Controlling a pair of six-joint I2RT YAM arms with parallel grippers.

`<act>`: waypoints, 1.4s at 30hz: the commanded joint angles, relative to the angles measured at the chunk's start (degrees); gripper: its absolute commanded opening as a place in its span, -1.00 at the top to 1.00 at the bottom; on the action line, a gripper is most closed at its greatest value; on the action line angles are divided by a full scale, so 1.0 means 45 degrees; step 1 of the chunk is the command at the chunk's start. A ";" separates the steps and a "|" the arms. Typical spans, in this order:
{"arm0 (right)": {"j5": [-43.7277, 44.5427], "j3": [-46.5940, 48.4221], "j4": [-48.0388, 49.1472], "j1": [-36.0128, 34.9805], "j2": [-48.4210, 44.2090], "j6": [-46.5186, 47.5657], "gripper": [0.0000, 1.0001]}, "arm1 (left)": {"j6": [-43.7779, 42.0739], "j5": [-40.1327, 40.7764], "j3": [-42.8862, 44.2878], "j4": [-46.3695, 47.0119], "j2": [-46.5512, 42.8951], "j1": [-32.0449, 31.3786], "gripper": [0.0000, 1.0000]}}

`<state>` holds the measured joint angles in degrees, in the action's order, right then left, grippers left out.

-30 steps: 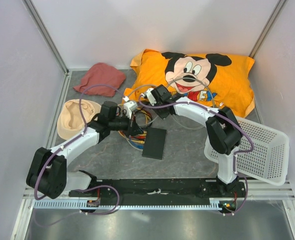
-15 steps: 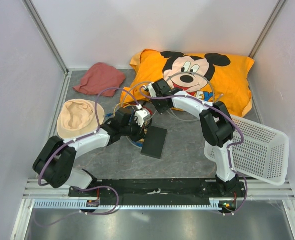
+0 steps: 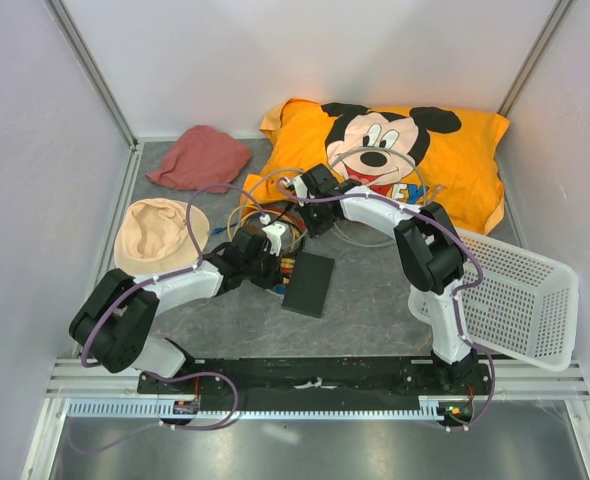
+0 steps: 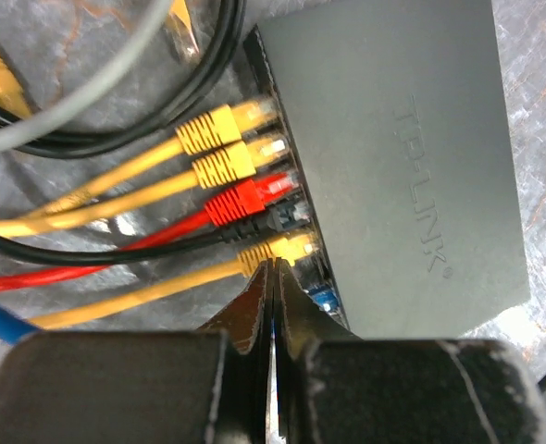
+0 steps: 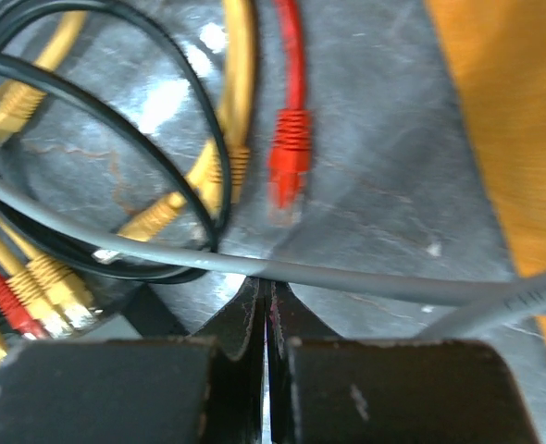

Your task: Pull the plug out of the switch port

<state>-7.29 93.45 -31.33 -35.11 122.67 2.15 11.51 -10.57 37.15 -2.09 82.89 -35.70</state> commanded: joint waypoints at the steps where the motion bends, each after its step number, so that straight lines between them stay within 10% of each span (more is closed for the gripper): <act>1: -0.0743 0.0288 0.1064 -0.0400 0.0259 -0.0322 1.00 | 0.0782 -0.1242 -0.0343 0.0425 0.0076 -0.0364 0.97; 23: -0.0783 -0.1489 0.0362 -0.0888 -0.1439 0.0087 1.00 | 0.0120 -0.2359 -0.0209 0.1345 -0.0431 -0.3335 0.73; 31: -0.0255 -0.1823 -0.0692 -0.0850 -0.2397 0.0849 1.00 | -0.0953 -0.2279 0.1138 -0.0181 -0.2755 -0.2750 0.15; 42: -0.1368 -0.0337 -0.3113 -0.0713 -0.2340 0.3035 1.00 | -0.2284 -0.5267 0.2193 -0.1468 -0.0982 0.0080 0.20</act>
<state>-10.94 88.75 -39.38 -38.33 113.95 8.91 4.56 -26.72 43.22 -3.70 74.00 -38.92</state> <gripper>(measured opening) 0.016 0.420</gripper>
